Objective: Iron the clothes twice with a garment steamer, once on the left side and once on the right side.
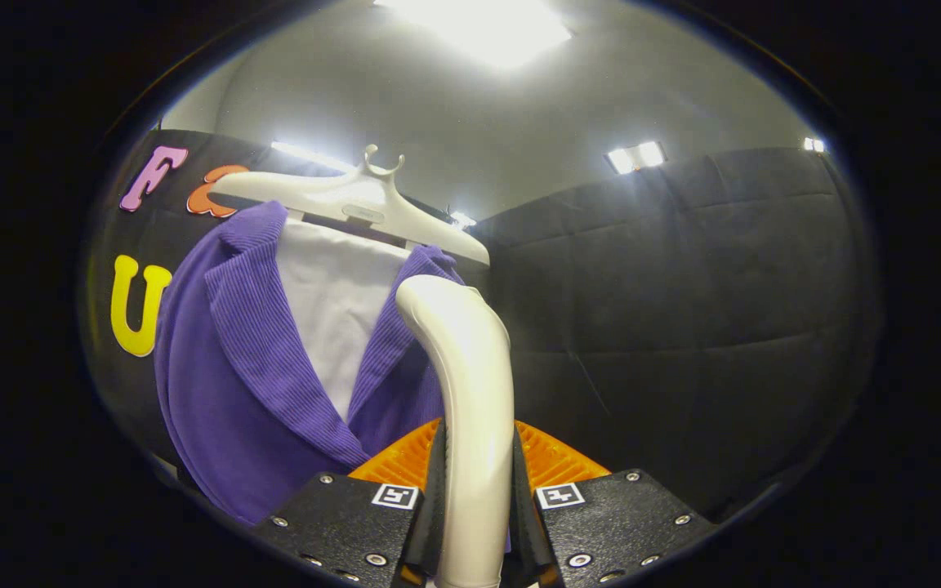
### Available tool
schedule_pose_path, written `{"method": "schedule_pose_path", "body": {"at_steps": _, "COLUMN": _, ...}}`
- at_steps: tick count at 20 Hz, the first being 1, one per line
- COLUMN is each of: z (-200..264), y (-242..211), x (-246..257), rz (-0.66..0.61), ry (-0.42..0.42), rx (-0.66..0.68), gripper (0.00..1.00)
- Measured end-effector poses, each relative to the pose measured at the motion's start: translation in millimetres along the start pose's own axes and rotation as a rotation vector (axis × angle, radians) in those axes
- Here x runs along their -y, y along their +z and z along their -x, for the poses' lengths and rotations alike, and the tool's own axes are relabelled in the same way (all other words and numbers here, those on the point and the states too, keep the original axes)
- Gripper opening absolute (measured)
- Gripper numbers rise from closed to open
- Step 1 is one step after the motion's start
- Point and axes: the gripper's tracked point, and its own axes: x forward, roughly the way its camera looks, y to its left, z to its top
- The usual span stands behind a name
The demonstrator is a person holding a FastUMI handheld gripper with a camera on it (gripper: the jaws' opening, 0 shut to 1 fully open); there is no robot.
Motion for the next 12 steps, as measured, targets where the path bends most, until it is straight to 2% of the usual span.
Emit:
{"method": "schedule_pose_path", "body": {"at_steps": 5, "z": -16, "y": -45, "x": -11, "rz": 0.017, "ry": 0.024, "rx": -0.07, "gripper": 0.38}}
{"method": "schedule_pose_path", "body": {"at_steps": 12, "z": -4, "y": -98, "x": -13, "rz": 0.014, "ry": 0.03, "rx": -0.137, "gripper": 0.38}}
